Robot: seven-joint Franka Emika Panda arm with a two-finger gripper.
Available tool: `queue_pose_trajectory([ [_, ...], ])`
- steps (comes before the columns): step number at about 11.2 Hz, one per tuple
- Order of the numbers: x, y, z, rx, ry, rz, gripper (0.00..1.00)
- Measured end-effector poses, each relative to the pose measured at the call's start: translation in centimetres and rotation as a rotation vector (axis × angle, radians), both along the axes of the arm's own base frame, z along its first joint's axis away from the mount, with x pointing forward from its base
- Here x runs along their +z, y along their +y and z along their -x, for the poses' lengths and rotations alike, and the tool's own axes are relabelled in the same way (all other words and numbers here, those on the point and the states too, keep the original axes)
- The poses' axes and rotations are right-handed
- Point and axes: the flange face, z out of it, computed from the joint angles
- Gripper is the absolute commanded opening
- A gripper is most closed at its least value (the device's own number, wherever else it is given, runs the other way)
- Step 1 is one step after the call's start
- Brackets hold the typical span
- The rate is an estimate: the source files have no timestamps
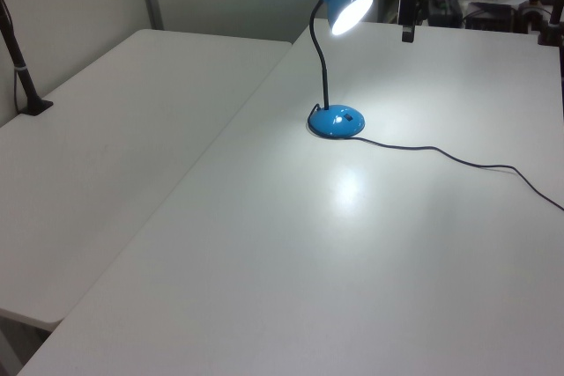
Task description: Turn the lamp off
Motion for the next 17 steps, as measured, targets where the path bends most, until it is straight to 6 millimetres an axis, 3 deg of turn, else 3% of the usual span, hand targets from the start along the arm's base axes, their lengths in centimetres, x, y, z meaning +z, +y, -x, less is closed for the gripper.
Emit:
queue_pose_trajectory([
  [6, -0.04, 0.0, 0.0, 0.0, 0.002, 0.0, 1.0],
  [7, -0.04, 0.0, 0.0, 0.0, 0.002, 0.0, 0.92],
  [10, -0.04, 0.0, 0.0, 0.007, 0.003, 0.0, 0.15],
  [11, -0.04, 0.0, 0.0, 0.019, 0.004, 0.001, 0.04],
  [17, -0.09, 0.0, -0.01, 0.034, 0.007, 0.001, 0.0],
])
